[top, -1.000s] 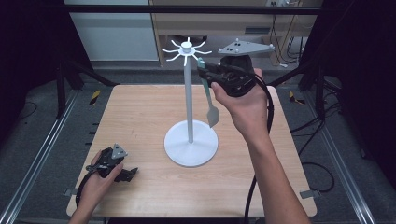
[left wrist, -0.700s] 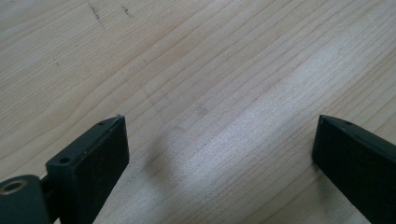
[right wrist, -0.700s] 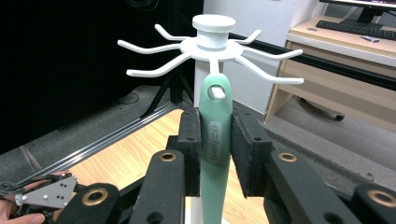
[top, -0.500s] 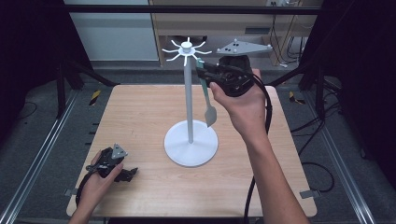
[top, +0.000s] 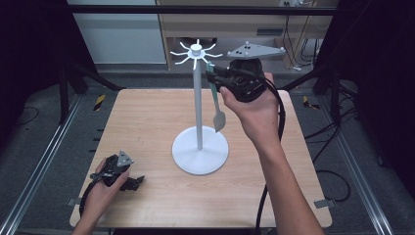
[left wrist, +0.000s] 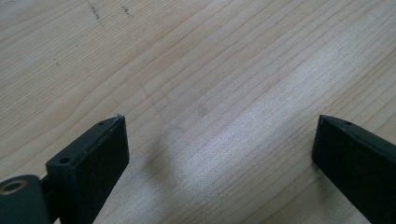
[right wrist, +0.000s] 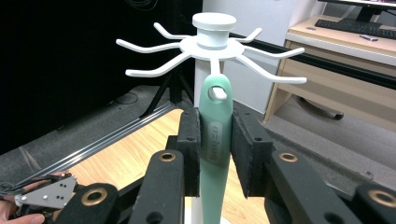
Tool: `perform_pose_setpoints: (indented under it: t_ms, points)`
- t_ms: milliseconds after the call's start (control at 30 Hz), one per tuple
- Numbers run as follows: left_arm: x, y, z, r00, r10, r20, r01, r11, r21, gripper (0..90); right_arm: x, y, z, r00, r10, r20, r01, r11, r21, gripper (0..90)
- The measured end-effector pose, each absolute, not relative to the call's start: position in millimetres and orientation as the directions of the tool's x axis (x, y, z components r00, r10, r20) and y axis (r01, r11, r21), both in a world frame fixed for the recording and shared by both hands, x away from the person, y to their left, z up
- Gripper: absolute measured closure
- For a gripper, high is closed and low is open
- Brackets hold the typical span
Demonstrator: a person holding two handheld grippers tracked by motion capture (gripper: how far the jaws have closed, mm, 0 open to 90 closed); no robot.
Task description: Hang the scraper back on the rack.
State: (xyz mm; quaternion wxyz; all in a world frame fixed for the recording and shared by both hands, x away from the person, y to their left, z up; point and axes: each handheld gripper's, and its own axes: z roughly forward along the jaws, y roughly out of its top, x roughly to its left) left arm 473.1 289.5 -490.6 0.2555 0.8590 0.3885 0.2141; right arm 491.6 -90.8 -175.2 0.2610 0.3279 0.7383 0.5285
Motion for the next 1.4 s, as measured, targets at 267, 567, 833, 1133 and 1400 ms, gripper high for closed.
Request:
perform_pose_setpoints:
  t_ms: [267, 567, 833, 1133, 1400]
  points:
    - [473.1, 289.5, -490.6, 0.606, 0.777, 0.169, 0.558, -0.567, 0.605, 3.5, 491.2, -90.4, -175.4, -0.650, 0.759, -0.038, 0.210, 0.228, 0.951, 73.7]
    - [473.0, 289.6, -490.7, 0.606, 0.777, 0.169, 0.559, -0.567, 0.605, 3.5, 489.9, -92.8, -176.8, -0.648, 0.761, -0.035, 0.209, 0.222, 0.952, 72.6]
    - [473.1, 289.5, -490.9, 0.606, 0.777, 0.168, 0.559, -0.567, 0.605, 3.5, 483.9, -104.5, -180.6, -0.635, 0.772, -0.035, 0.214, 0.220, 0.952, 72.2]
    - [473.1, 289.3, -490.9, 0.607, 0.776, 0.172, 0.557, -0.570, 0.603, 3.5, 482.3, -116.4, -192.8, -0.606, 0.794, -0.036, 0.240, 0.226, 0.944, 69.9]
    - [473.4, 290.0, -491.1, 0.609, 0.774, 0.172, 0.557, -0.572, 0.602, 3.5, 483.8, -127.7, -210.3, -0.572, 0.819, -0.052, 0.285, 0.257, 0.923, 60.4]
